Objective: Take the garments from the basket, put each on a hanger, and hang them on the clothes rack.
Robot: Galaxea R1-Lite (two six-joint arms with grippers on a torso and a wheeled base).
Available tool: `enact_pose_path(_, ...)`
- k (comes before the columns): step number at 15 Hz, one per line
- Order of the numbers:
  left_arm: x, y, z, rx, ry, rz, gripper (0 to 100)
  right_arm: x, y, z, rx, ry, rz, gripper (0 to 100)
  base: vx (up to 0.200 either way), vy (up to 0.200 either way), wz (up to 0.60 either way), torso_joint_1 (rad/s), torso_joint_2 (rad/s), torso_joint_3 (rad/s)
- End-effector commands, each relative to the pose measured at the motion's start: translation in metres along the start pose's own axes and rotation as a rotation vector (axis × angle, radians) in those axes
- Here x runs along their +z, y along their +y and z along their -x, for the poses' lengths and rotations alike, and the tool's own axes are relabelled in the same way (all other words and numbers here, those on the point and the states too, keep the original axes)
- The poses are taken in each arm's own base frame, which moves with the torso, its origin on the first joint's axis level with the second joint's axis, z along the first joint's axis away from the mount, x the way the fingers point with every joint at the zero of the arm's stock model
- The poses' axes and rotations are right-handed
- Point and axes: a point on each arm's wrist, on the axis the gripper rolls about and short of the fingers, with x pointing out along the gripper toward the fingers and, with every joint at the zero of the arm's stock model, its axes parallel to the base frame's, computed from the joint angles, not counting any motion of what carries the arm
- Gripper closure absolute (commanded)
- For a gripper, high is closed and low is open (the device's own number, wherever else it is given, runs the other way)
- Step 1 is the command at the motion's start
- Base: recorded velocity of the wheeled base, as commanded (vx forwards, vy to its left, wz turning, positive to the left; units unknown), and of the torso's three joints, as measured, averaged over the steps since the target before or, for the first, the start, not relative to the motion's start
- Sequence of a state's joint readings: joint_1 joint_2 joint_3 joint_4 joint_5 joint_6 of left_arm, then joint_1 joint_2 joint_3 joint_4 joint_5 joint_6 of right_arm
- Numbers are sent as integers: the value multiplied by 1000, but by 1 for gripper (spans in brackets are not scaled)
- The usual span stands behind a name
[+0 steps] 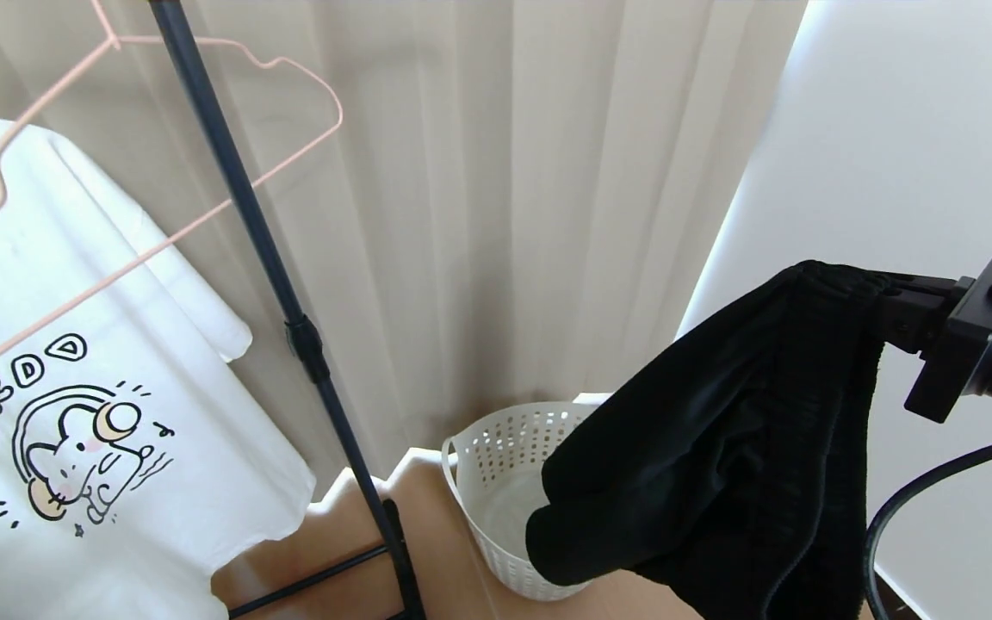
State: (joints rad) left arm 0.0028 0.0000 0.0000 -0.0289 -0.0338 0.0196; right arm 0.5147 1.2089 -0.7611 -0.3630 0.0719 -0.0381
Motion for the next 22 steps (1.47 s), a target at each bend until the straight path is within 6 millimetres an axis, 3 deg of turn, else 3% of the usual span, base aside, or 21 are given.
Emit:
enact_pose_path(1, 0, 0, 0, 0, 0, 0, 0, -3, -3, -5, -14, 17, -2, 100, 0, 0, 0, 154, -486, -129)
enact_pose_path(8, 0, 0, 0, 2, 0, 3, 0, -6, -6, -13, -24, 37, -5, 100, 0, 0, 0, 184, -505, -156)
enact_pose_path(22, 0, 0, 0, 3, 0, 4, 0, -8, -9, -14, -37, 45, 16, 100, 0, 0, 0, 225, -522, -356)
